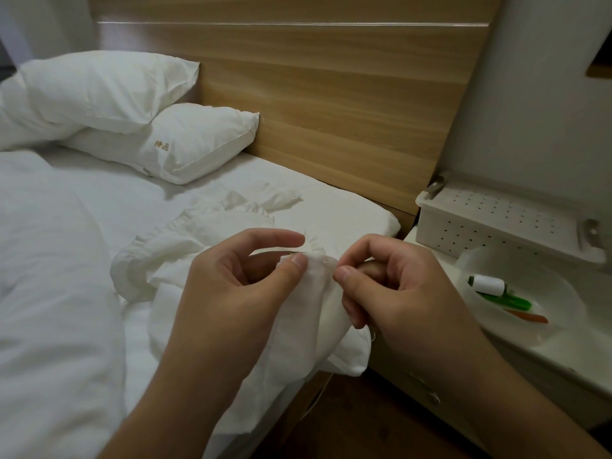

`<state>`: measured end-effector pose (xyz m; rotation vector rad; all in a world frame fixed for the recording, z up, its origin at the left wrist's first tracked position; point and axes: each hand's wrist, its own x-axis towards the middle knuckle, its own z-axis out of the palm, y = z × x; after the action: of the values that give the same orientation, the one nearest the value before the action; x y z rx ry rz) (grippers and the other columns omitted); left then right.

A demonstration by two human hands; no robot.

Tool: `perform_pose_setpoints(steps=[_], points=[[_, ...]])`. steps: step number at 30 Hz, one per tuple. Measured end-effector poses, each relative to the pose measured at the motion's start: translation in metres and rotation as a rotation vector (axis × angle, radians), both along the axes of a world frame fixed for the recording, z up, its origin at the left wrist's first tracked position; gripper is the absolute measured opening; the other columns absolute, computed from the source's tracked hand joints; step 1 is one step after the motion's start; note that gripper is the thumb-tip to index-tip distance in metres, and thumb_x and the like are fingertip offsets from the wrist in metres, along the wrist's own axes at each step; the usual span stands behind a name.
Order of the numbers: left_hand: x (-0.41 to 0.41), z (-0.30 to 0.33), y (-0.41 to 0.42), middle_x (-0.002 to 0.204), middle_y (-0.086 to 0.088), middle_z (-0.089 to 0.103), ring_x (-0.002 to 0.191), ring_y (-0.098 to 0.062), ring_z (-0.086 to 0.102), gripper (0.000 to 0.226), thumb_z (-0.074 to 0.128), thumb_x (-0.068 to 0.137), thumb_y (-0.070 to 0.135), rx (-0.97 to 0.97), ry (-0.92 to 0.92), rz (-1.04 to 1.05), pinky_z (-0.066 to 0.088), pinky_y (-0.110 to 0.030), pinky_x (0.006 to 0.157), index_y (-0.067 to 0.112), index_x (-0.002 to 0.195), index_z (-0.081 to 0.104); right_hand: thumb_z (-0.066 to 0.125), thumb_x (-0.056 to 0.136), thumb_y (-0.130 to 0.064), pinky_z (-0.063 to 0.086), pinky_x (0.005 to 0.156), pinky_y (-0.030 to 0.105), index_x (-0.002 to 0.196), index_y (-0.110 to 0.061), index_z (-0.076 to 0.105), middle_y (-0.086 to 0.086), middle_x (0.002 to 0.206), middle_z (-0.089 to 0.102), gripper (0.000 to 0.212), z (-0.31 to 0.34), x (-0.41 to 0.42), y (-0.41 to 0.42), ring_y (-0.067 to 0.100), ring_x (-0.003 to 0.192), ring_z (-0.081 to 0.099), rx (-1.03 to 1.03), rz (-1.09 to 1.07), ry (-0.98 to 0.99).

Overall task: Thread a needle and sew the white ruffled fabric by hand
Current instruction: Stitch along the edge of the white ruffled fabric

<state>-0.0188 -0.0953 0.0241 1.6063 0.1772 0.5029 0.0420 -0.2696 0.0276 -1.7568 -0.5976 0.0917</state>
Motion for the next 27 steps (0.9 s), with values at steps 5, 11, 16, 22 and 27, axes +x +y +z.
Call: perform_pose_setpoints(steps=[5,11,16,22,27], points=[[0.0013,-0.0015,0.0004,0.09,0.0,0.083,0.089,-0.018,0.081,0.016,0.08,0.089,0.014,-0.006,-0.006,-0.011,0.06,-0.036,0.082,0.026,0.1,0.083,0.064,0.099,-0.011,0.047,0.053,0.018,0.089,-0.013,0.068,0.008,0.056,0.064,0.011,0.0002,0.0004,-0.0006,0.01,0.048,0.056,-0.007,-0.007,-0.003],[0.0018,-0.002,0.0002,0.089,0.0,0.083,0.088,-0.018,0.081,0.016,0.08,0.09,0.013,-0.001,-0.007,-0.015,0.061,-0.039,0.083,0.025,0.099,0.083,0.064,0.098,-0.009,0.047,0.053,0.019,0.089,-0.012,0.068,0.007,0.055,0.063,0.011,-0.0003,0.001,-0.0004,0.01,0.048,0.054,0.006,-0.006,0.0],[0.0016,-0.002,0.0006,0.089,0.001,0.083,0.09,-0.017,0.081,0.016,0.08,0.089,0.014,0.006,-0.01,-0.021,0.061,-0.039,0.084,0.026,0.098,0.084,0.065,0.097,-0.013,0.048,0.052,0.029,0.086,-0.015,0.068,0.009,0.055,0.062,0.011,-0.0037,0.0026,-0.0002,0.015,0.049,0.053,-0.013,-0.029,-0.028],[0.0012,-0.0017,0.0017,0.093,0.008,0.083,0.094,-0.01,0.079,0.017,0.079,0.091,0.014,0.108,-0.022,-0.042,0.064,-0.028,0.082,0.025,0.103,0.082,0.064,0.097,-0.022,0.051,0.055,0.05,0.104,-0.034,0.064,0.016,0.06,0.059,0.014,-0.001,-0.0004,0.0001,0.038,0.06,0.055,-0.046,-0.027,-0.03],[0.0011,-0.0015,0.002,0.092,0.01,0.082,0.094,-0.008,0.079,0.018,0.079,0.091,0.012,0.168,-0.047,-0.058,0.062,-0.021,0.081,0.025,0.103,0.082,0.063,0.098,-0.018,0.045,0.052,0.037,0.095,-0.027,0.074,0.009,0.058,0.061,0.014,-0.0024,0.0022,0.0001,0.017,0.051,0.05,-0.068,-0.02,-0.018]])
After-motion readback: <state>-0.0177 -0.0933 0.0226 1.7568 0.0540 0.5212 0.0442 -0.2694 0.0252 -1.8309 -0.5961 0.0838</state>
